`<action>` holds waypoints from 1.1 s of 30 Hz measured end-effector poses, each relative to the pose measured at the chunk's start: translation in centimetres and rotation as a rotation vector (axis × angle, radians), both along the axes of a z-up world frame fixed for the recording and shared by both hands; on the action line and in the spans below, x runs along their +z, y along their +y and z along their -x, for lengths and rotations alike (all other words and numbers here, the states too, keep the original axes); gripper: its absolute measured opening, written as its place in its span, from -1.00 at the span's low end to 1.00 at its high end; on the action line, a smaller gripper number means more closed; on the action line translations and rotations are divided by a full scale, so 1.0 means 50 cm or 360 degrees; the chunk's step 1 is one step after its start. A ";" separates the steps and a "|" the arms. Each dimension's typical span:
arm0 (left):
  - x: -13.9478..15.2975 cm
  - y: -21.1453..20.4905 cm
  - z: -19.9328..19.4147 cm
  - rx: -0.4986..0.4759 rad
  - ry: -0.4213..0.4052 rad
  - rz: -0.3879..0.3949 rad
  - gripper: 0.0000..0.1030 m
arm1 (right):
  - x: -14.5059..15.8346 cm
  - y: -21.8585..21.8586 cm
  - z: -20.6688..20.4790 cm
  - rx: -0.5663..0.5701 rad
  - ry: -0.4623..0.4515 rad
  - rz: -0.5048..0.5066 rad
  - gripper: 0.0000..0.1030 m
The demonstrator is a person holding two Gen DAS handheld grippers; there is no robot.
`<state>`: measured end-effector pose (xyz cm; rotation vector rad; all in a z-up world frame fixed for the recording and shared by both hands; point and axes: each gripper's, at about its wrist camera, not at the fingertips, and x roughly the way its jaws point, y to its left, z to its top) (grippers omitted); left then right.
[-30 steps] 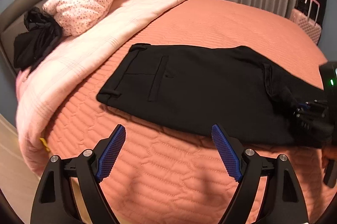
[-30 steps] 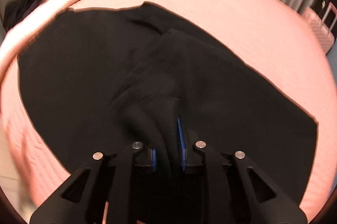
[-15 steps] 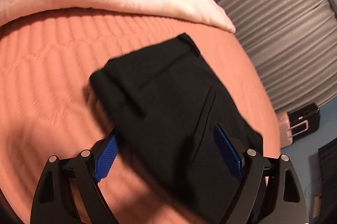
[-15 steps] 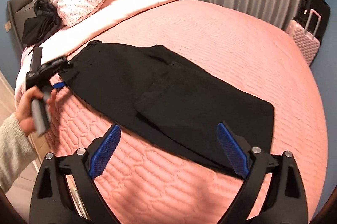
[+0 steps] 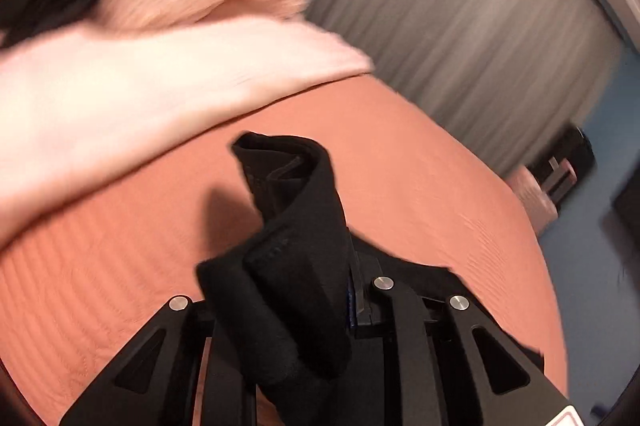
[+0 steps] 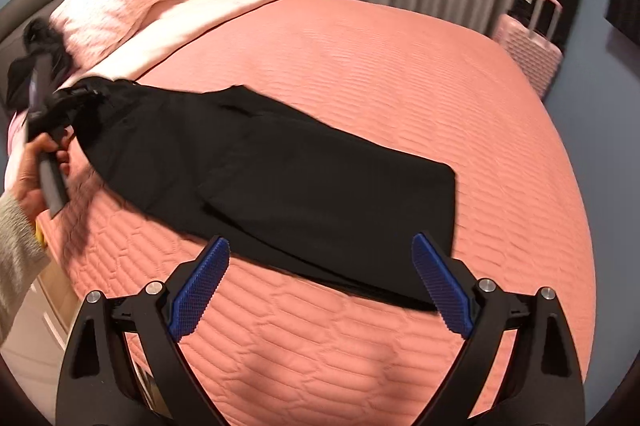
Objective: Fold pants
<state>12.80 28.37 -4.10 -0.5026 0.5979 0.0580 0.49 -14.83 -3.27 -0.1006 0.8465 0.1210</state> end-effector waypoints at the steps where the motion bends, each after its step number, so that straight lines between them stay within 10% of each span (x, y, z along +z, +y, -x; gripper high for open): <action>1: 0.038 -0.045 -0.002 -0.0096 -0.0042 -0.0055 -0.70 | 0.004 -0.017 0.004 -0.0030 -0.0012 -0.0011 0.77; 8: 0.202 -0.491 0.031 -0.0810 -0.0251 -0.0390 -0.69 | 0.028 -0.171 0.058 -0.0275 -0.0088 -0.0115 0.77; 12: 0.096 -0.737 0.040 -0.1134 -0.0036 -0.0382 -0.62 | 0.002 -0.264 0.101 -0.0404 -0.0058 -0.0198 0.77; 15: -0.086 -0.899 0.044 -0.1281 0.0429 -0.0404 -0.58 | -0.038 -0.326 0.126 -0.0491 0.0004 -0.0248 0.77; 20: -0.103 -0.960 0.089 -0.1197 0.0305 -0.0668 -0.56 | -0.074 -0.397 0.152 -0.0573 0.0034 -0.0329 0.77; 33: -0.042 -0.958 0.081 -0.1163 0.0372 -0.0519 -0.50 | -0.092 -0.440 0.158 -0.0617 0.0008 -0.0395 0.77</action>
